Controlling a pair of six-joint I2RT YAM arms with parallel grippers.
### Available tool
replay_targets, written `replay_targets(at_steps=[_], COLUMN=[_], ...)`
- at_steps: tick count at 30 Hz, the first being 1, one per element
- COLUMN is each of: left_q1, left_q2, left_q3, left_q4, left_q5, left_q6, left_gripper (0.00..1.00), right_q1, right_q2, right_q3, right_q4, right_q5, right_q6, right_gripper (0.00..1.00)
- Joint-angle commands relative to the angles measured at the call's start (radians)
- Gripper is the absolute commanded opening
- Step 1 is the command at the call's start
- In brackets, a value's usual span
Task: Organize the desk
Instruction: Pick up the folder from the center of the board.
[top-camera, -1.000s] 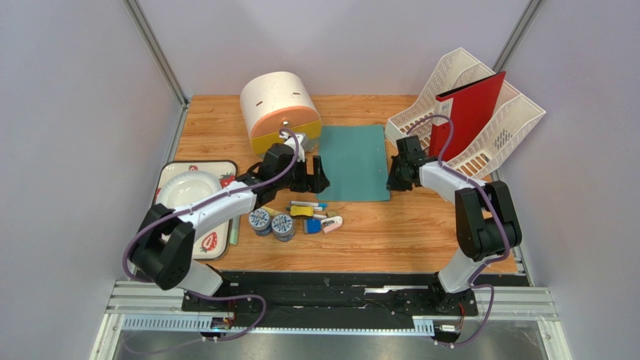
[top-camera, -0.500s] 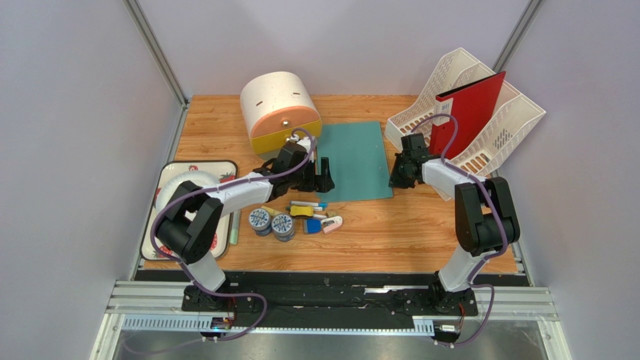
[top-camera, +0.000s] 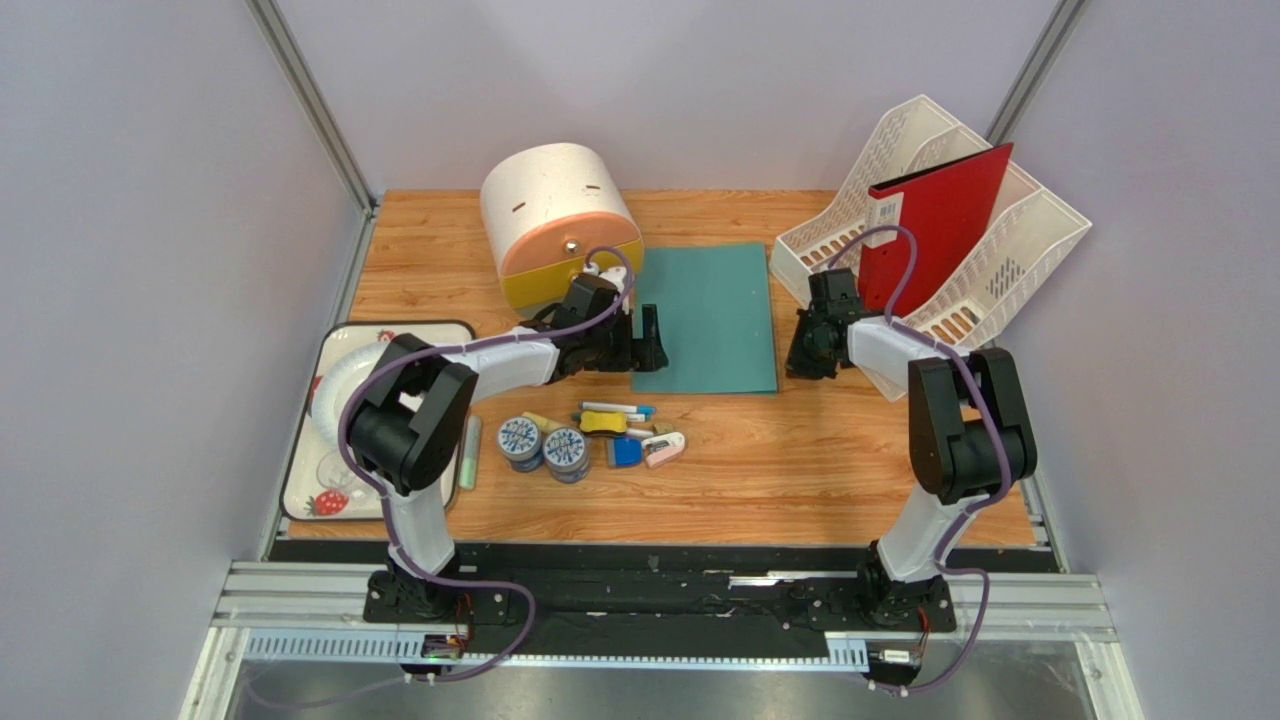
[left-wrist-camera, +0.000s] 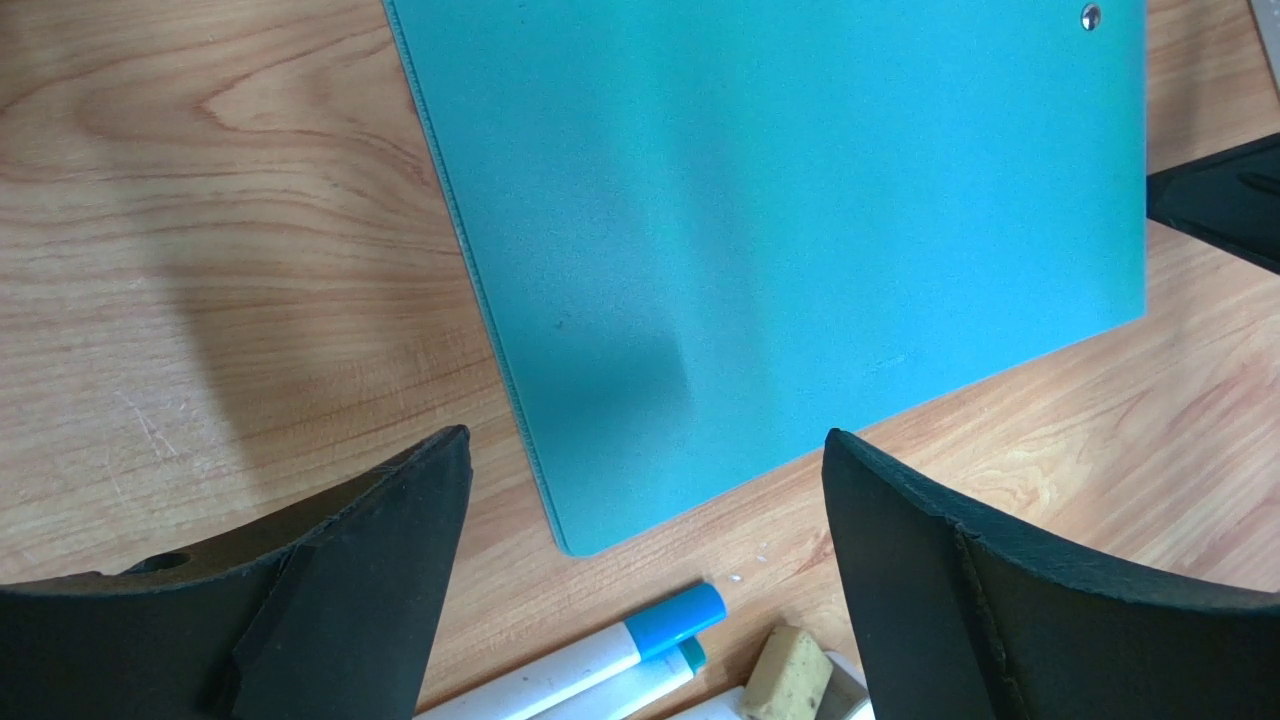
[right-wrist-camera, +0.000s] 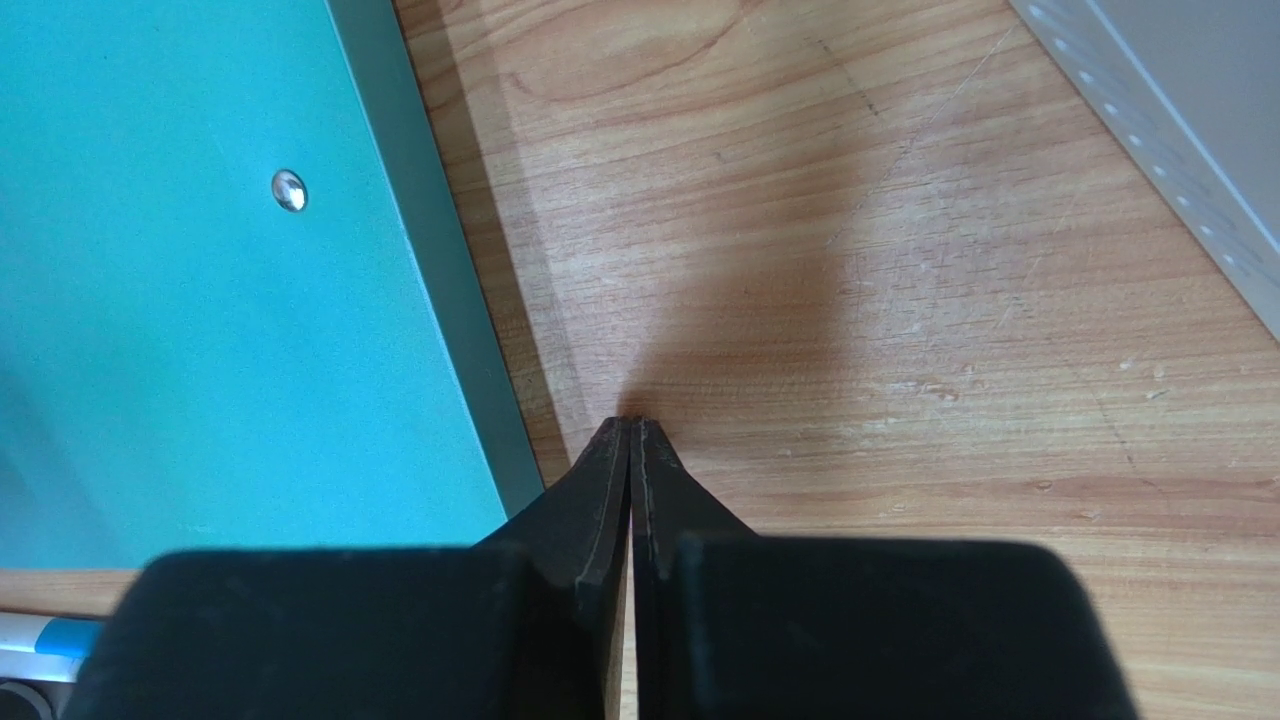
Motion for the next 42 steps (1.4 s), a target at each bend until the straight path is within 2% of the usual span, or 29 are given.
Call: replay_targets(at_steps=[1, 7, 9, 13, 14, 15, 19, 24, 31, 36, 38, 42], left_q1=[0.006, 0.009, 0.012, 0.017, 0.016, 0.016, 0.016, 0.016, 0.017, 0.019, 0.020, 0.023], left_q2=[0.014, 0.022, 0.022, 0.025, 0.027, 0.027, 0.025, 0.025, 0.028, 0.013, 0.005, -0.010], left_q3=[0.036, 0.034, 0.037, 0.034, 0.034, 0.033, 0.022, 0.019, 0.013, 0.005, 0.004, -0.012], left_q4=[0.064, 0.049, 0.043, 0.044, 0.047, 0.050, 0.064, 0.072, 0.075, 0.063, 0.058, 0.052], left_q5=[0.058, 0.040, 0.034, 0.039, 0.042, 0.042, 0.045, 0.051, 0.054, 0.039, 0.029, 0.005], left_q6=[-0.016, -0.033, -0.030, -0.035, -0.036, -0.038, -0.044, -0.045, -0.044, -0.038, -0.036, -0.035], left_gripper=[0.95, 0.93, 0.93, 0.93, 0.93, 0.93, 0.93, 0.93, 0.93, 0.93, 0.93, 0.93], right_q1=[-0.001, 0.000, 0.000, 0.000, -0.001, 0.000, 0.005, 0.014, 0.022, 0.020, 0.022, 0.020], right_q2=[0.047, 0.032, 0.001, -0.094, -0.117, -0.158, -0.221, -0.177, -0.070, -0.031, -0.027, 0.032], right_q3=[-0.015, -0.015, -0.012, -0.028, -0.042, -0.053, -0.099, -0.076, -0.045, -0.033, -0.036, -0.010], right_q4=[-0.046, -0.043, -0.043, -0.015, -0.012, -0.006, 0.070, 0.072, 0.103, 0.069, 0.063, 0.022], right_q5=[0.007, -0.006, -0.032, -0.050, -0.044, -0.046, -0.096, -0.121, -0.124, -0.067, -0.055, -0.035], right_q6=[-0.008, -0.006, -0.001, 0.009, 0.015, 0.014, 0.035, 0.039, 0.040, 0.037, 0.046, 0.051], right_gripper=[0.04, 0.04, 0.08, 0.23, 0.32, 0.36, 0.40, 0.39, 0.33, 0.23, 0.13, 0.07])
